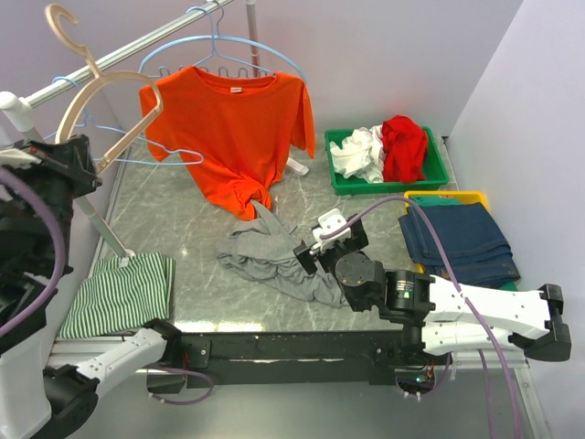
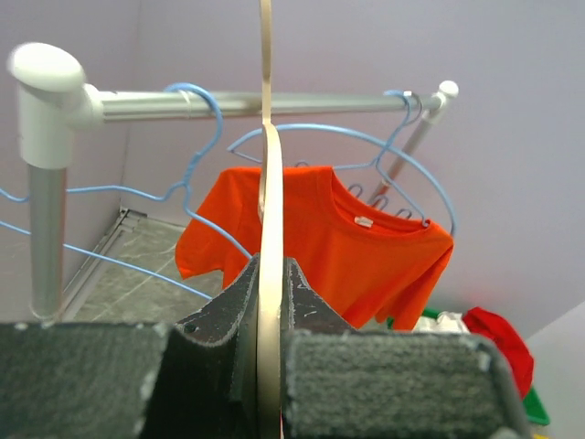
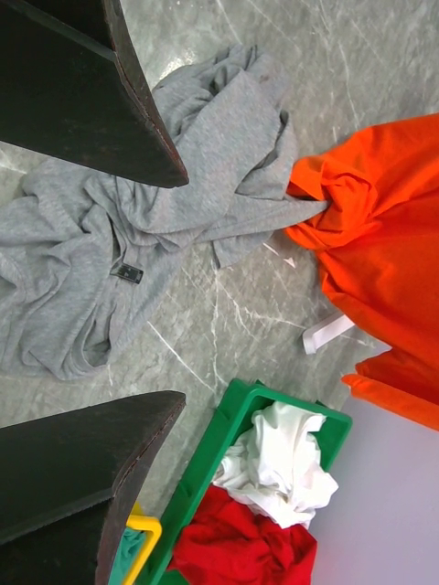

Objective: Remove the t-shirt from the hanger
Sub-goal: Place the hanger at the clothesline.

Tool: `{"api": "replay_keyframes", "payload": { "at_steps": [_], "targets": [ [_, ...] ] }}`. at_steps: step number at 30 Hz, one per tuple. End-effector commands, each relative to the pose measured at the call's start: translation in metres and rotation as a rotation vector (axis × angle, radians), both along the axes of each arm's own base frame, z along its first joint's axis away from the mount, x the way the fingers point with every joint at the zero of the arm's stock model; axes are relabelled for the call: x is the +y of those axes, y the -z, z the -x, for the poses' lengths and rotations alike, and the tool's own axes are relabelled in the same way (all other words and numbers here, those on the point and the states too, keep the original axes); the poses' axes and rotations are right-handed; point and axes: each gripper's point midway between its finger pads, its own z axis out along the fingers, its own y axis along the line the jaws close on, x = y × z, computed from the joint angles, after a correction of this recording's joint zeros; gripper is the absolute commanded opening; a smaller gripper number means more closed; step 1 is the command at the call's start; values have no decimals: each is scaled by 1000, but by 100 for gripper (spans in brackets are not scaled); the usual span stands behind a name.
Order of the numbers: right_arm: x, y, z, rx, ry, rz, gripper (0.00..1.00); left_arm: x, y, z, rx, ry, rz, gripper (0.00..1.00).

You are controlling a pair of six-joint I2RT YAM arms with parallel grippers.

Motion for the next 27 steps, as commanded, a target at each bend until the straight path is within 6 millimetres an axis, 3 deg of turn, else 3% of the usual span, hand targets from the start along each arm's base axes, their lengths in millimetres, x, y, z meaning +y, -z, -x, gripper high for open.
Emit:
{"api": "replay_keyframes", "payload": {
  "at_steps": [1,8,14,17,21,27],
  "targets": [
    [2,-12,-3,-7,16,-61,100,-1,10,-18,52,-48,-21,1],
    [4,-8,-3,-2,16,-43,100,-14,23,-40,105,-32,-46,1],
    [8,-8,-4,-5,6,-42,100,-15,12,-35,79,-8,-40,1],
    [16,-22,-5,0,-39,-90,100,-16,9,-35,83,-6,-44,1],
    [24,-59,-12,-20,-85,-219,100,-21,13,-41,95,3,-37,1],
    [32,-92,-21,-59,-97,-278,100,-27,31,-56,135,-9,-35,1]
  ]
}}
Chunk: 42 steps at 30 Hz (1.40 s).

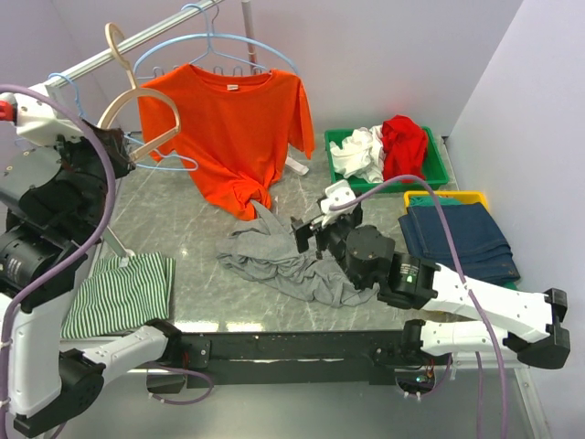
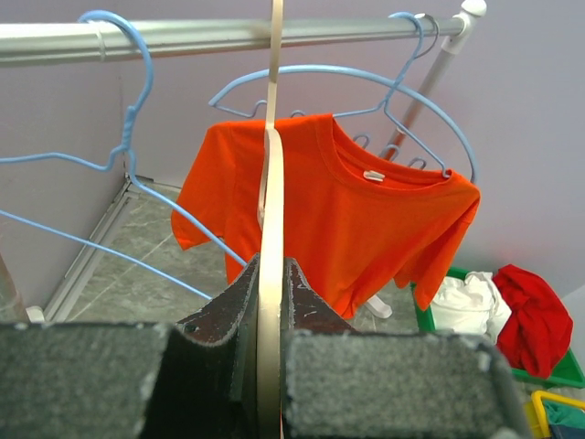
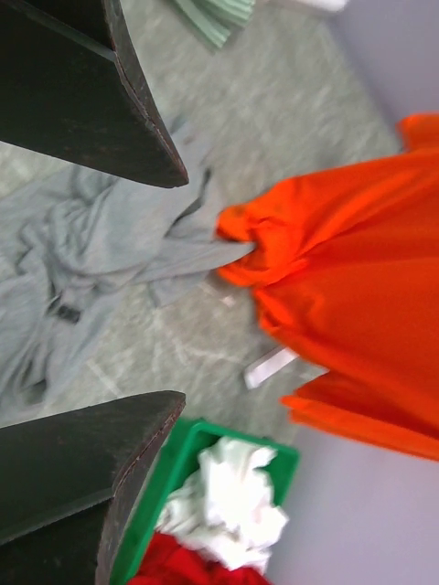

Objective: Remove the t-shirt from the hanger
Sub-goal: Place the hanger at the clothesline, then pick up the hanger from the clothesline.

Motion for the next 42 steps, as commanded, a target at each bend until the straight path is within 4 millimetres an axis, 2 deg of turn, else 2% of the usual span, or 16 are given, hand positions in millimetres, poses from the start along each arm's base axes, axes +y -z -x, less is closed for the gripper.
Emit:
{"api": "replay_keyframes", "payload": {
  "at_steps": [1,8,15,16,17,19,20,23,29,32,33,37,39,40,42],
  "targets": [
    [17,-45,-4,-48,-37,-116,100,-3,0,-12,-14,-22,30,1],
    [29,-46,-5,-44,-56,-112,100,-9,18,-26,26,-29,7,1],
    [41,-53,-8,-54,-68,-101,100,-8,30,-21,36,-22,10,2],
    [41,-54,-9,-54,-65,-100,100,-10,34,-20,42,-9,8,7],
    [41,-60,-10,-59,-64,-110,100,-11,35,-19,41,-1,11,30],
    [44,-62,-12,-59,-61,-109,100,-11,36,-14,29,12,18,50],
    [43,-66,-14,-62,-55,-116,100,-12,35,-12,23,24,23,64],
    [42,-71,-21,-61,-34,-129,100,-12,31,-4,8,47,26,80],
    [36,-85,-38,-56,8,-187,100,-19,15,15,-45,143,45,88],
    [28,-91,-56,-71,33,-196,100,-19,8,26,-77,174,55,90],
    [21,-93,-67,-77,56,-191,100,-19,7,28,-82,180,57,90],
    [15,-118,-94,-130,24,-236,100,-15,3,37,-117,183,66,92],
    [28,-122,-97,-140,-62,-221,100,-11,1,41,-139,169,76,92],
    [40,-137,-90,-164,-162,-225,100,-8,0,42,-147,160,81,92],
    [65,-132,-89,-153,-262,-153,100,-2,-6,49,-182,142,96,92]
  ]
}}
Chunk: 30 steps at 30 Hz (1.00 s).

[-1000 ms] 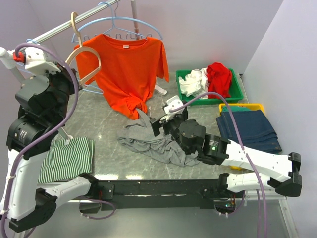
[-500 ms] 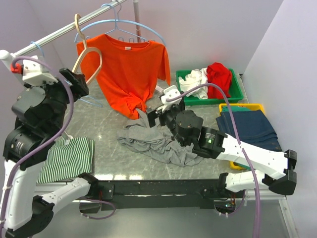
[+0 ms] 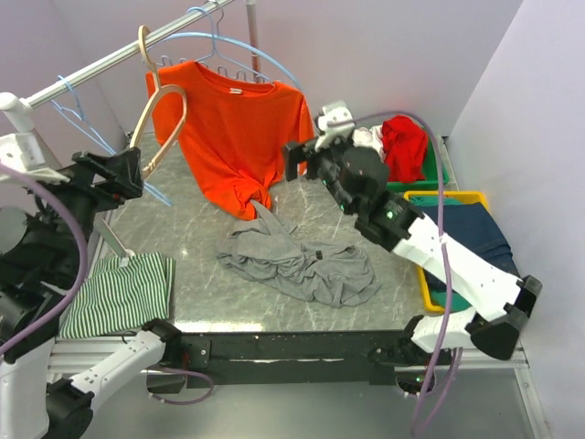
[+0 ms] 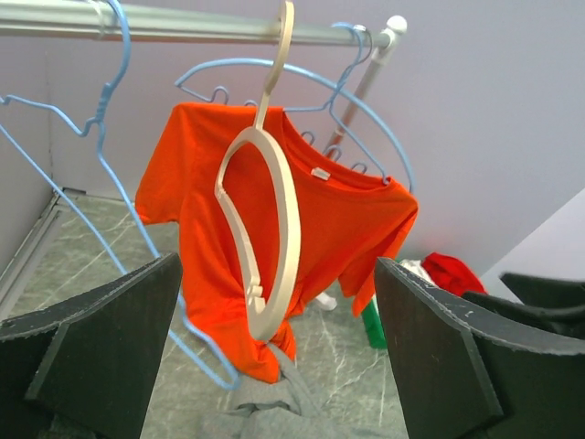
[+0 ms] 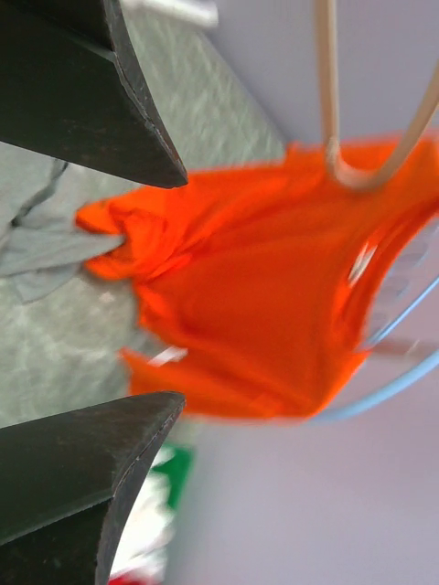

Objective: Remove the t-shirt from the hanger
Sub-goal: Pick up the hanger from the clothesline.

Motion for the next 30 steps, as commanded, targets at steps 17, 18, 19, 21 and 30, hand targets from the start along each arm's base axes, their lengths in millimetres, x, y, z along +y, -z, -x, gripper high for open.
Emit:
{"api": "replay_keyframes", "payload": {
  "at_steps": [17,18,19,21,30],
  "targets": [
    [185,-97,96,-339,-427,78,100,84,9,29,-45,-414,48,95],
    [188,-104,102,-349,-424,65,100,83,10,28,-43,-411,46,95],
    [195,-100,101,-350,-421,83,100,82,11,27,-41,-407,42,95],
    [197,-107,99,-354,-389,73,100,80,12,25,-40,-399,38,95],
    [153,-103,59,-317,-171,-12,100,75,18,24,-33,-365,20,97]
  ]
}}
